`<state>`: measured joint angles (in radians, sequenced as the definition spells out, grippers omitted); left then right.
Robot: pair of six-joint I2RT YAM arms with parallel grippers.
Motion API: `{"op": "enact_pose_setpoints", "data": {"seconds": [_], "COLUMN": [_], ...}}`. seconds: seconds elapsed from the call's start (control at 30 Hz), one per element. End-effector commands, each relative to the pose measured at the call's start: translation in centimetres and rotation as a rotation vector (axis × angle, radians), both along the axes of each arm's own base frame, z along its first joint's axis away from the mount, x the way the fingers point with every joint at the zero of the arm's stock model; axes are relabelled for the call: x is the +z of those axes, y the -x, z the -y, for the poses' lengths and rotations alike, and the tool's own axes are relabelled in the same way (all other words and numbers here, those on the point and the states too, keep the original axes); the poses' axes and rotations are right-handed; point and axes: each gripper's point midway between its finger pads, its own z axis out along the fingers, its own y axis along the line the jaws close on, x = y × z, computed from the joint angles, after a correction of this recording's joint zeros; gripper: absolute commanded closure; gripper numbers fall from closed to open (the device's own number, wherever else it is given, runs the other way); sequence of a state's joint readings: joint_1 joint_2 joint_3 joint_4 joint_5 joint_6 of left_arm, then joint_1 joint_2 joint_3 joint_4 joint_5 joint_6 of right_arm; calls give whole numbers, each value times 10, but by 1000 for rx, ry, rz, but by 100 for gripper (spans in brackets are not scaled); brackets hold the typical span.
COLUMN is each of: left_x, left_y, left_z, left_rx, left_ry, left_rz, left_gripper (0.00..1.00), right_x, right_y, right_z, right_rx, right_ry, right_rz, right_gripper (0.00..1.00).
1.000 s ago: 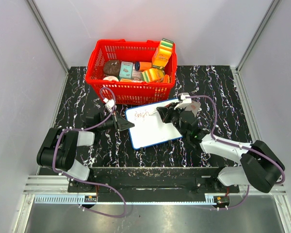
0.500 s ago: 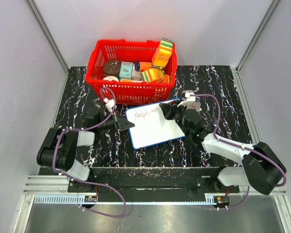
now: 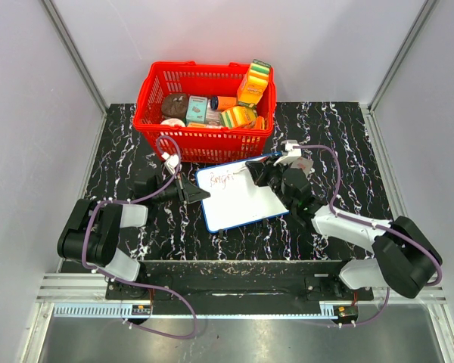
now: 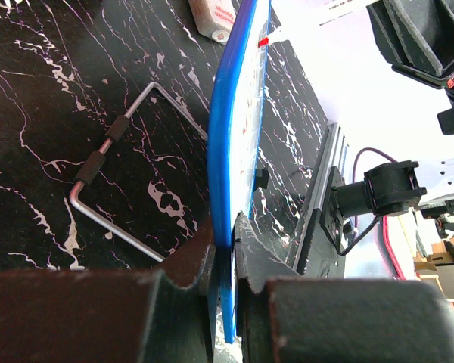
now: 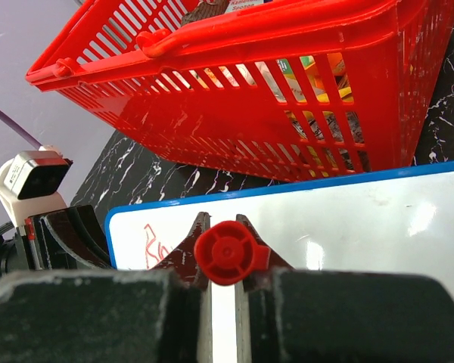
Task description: Write a sentence on the whiteboard
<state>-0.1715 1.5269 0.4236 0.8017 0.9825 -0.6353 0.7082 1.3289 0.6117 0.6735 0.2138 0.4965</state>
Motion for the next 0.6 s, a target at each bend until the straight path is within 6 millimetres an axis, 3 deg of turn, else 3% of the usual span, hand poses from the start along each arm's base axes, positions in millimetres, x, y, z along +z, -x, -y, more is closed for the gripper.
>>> {"op": "enact_pose_setpoints", "data": {"seconds": [0.0,0.27,0.57], "left_x": [-4,-4,-4], "left_y": [-12,-11,-12], "left_z": [-2,-2,-2], "left_rx": [29,29,29], "left_ry": [-59,-59,-59], "left_rz": [92,92,91], "left_gripper": [100,100,100], "right_x": [22,13,3], "right_y": [-7,-6,-8], "right_z": [-6,-3,15], "right_rx": [7,-4,-74], "right_ry": [-52,-24,28], "right_rz": [46,25,5], "right_gripper": [100,100,100]}}
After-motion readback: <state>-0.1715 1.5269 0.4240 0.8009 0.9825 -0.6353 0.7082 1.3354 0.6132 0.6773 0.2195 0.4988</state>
